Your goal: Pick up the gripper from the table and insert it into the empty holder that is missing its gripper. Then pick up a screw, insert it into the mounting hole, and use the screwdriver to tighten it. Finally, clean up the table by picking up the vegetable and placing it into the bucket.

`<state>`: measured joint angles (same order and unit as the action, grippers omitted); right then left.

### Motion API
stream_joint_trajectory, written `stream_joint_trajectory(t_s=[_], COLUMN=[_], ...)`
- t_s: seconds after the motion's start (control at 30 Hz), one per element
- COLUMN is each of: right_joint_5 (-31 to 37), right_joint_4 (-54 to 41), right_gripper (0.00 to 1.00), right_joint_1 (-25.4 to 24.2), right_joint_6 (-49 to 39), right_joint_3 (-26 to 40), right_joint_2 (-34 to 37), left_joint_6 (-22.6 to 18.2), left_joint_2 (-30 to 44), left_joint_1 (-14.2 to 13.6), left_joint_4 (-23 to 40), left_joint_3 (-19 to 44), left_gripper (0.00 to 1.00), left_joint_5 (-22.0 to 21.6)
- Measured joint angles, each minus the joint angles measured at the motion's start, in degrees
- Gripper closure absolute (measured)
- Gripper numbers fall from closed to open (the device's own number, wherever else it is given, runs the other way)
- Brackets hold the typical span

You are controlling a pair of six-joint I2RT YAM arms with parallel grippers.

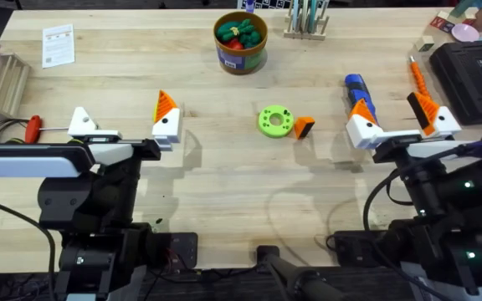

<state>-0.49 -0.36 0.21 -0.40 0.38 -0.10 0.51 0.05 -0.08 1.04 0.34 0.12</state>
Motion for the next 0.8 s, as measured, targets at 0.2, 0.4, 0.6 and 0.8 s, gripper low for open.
stream_joint_trajectory(t_s=[0.2,0.4,0.6,0.8], right_joint_5=[0.0,-0.1,-0.4,-0.5], right_joint_4=[-0.1,0.7,5.5,3.1], right_gripper=[0.015,0.015,0.014,0.015], right_joint_1=[0.0,0.0,0.0,0.0], right_joint_6=[0.0,0.0,0.0,0.0], right_joint_3=[0.0,0.0,0.6,7.8], right_joint_2=[0.0,0.0,0.0,0.2], left_joint_6=[0.0,0.0,0.0,0.0], left_joint_2=[0.0,0.0,0.0,3.1], left_joint_1=[0.0,0.0,0.0,0.0], left_joint_4=[0.0,-1.0,0.0,7.1], left_joint_3=[0.0,0.0,1.6,13.5], left_gripper=[0.015,0.015,0.015,0.015], left_joint_5=[0.0,-0.1,-1.1,-4.8])
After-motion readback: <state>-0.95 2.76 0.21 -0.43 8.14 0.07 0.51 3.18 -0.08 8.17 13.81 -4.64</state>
